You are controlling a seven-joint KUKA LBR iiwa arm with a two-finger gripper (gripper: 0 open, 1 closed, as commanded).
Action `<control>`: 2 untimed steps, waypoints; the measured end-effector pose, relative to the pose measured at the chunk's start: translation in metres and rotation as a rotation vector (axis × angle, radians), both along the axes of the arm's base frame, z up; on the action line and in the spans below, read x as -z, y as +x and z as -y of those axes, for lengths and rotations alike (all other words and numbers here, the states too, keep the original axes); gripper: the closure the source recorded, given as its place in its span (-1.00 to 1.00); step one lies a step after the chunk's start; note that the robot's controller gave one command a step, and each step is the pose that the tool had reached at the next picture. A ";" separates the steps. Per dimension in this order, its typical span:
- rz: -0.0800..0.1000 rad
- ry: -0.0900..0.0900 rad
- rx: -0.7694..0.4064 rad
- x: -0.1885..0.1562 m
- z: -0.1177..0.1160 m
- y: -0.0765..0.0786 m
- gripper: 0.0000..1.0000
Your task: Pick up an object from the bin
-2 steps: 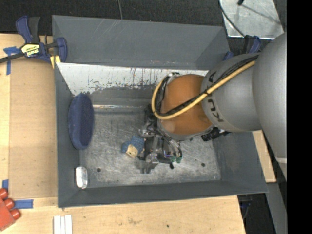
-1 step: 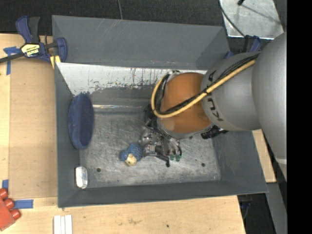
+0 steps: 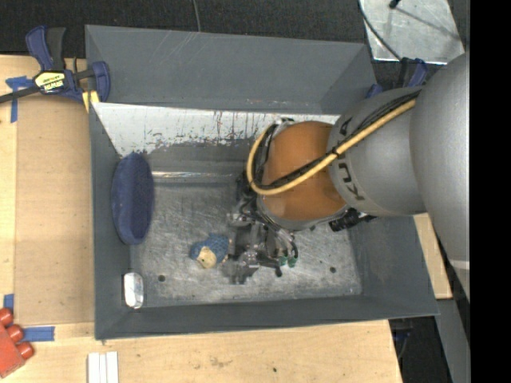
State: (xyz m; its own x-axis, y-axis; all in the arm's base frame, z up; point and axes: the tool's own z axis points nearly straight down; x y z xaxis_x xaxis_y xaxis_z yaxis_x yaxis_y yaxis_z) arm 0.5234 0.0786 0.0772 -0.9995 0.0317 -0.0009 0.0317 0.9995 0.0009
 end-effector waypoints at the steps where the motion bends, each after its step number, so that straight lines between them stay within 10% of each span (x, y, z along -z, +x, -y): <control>1: 0.015 0.002 0.002 -0.003 0.000 0.004 1.00; 2: 0.010 0.001 0.040 -0.120 0.000 0.005 1.00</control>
Offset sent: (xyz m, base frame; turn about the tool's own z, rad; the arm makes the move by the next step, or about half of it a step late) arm 0.0000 0.0000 0.0000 0.0000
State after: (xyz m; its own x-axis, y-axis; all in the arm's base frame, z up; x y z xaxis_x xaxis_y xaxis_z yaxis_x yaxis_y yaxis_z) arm 0.5280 0.0782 0.1970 -0.9973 0.0721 -0.0109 0.0720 0.9974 0.0023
